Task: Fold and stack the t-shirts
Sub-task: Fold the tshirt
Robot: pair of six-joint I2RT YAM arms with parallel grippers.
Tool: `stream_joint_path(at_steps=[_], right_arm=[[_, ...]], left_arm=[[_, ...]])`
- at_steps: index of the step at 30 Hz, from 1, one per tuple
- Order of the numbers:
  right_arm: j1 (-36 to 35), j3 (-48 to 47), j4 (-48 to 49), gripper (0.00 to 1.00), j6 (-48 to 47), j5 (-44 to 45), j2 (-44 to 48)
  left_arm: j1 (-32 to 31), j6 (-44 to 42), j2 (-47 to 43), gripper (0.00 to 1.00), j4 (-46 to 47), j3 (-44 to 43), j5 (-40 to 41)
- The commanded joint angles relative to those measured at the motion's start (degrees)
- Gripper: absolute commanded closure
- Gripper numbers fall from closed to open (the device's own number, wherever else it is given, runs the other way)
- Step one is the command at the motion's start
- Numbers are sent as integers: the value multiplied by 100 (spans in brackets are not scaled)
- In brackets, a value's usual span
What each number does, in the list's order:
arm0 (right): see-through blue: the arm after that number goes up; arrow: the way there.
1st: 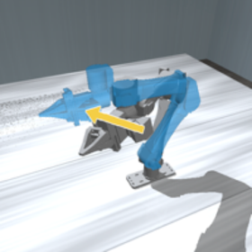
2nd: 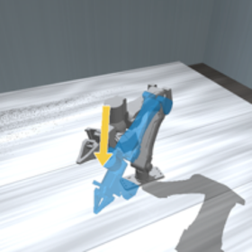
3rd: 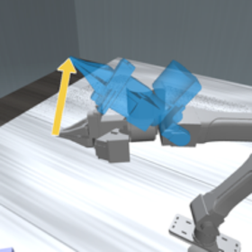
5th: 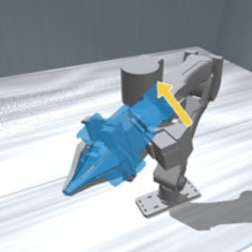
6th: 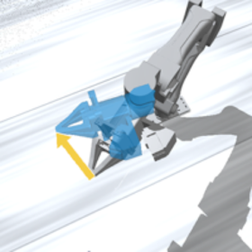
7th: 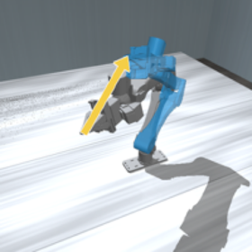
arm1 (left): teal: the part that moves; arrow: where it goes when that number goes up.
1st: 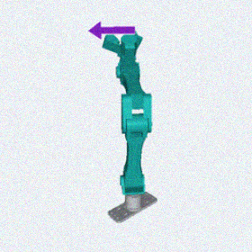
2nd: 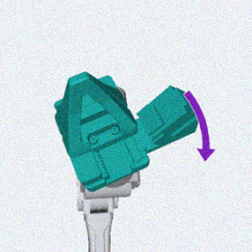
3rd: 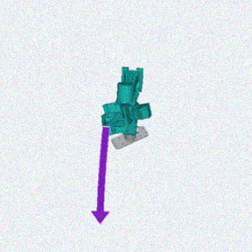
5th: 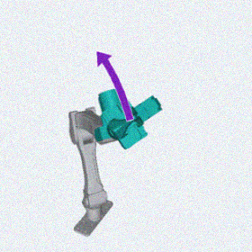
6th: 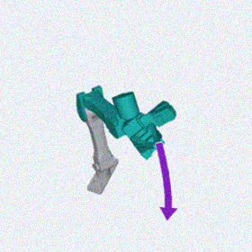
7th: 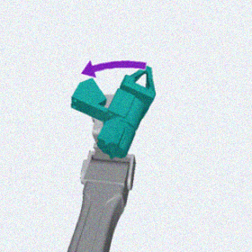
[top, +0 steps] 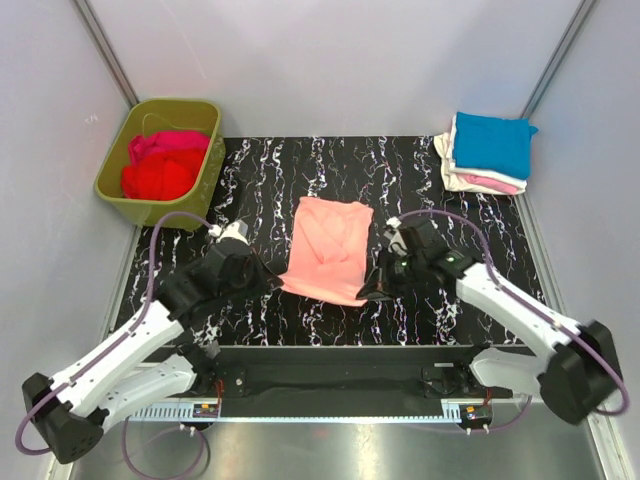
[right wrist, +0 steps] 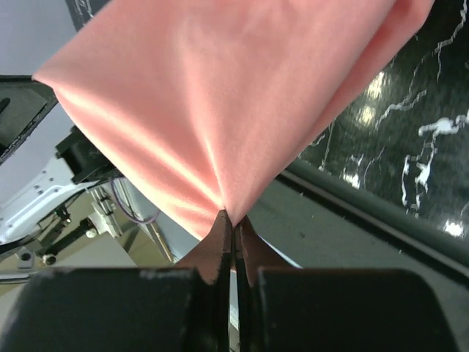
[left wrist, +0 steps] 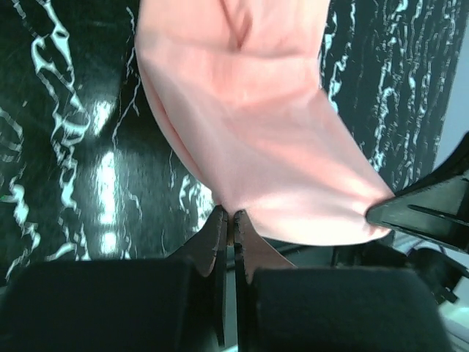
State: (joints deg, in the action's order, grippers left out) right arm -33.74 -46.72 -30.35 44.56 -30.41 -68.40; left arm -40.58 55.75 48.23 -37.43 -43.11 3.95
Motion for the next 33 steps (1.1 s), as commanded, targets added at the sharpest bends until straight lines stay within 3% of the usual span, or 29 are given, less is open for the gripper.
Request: stream_joint_path(at_steps=[1,8,19,24,33], right_arm=[[-37,14,-1033,100,457,413,660],[-37,-433,-1641,100,405,571,969],[33,-1814,-2080,100,-34,1494,135],[297,-1841,-1888,100,-26,1030,-94],[973,-1551,-1519,100,-157,379,-384]], left_arm=[[-47,226,-401,99,-897,-478,291],[-64,95,-253,96,-1170,-1223,10],[58,-872,1354,92,-1082,-2815,230],[322,-1127,2023,92,-1073,-3475,-34],[770,-1347,2576,90,-836,-3678,-579]])
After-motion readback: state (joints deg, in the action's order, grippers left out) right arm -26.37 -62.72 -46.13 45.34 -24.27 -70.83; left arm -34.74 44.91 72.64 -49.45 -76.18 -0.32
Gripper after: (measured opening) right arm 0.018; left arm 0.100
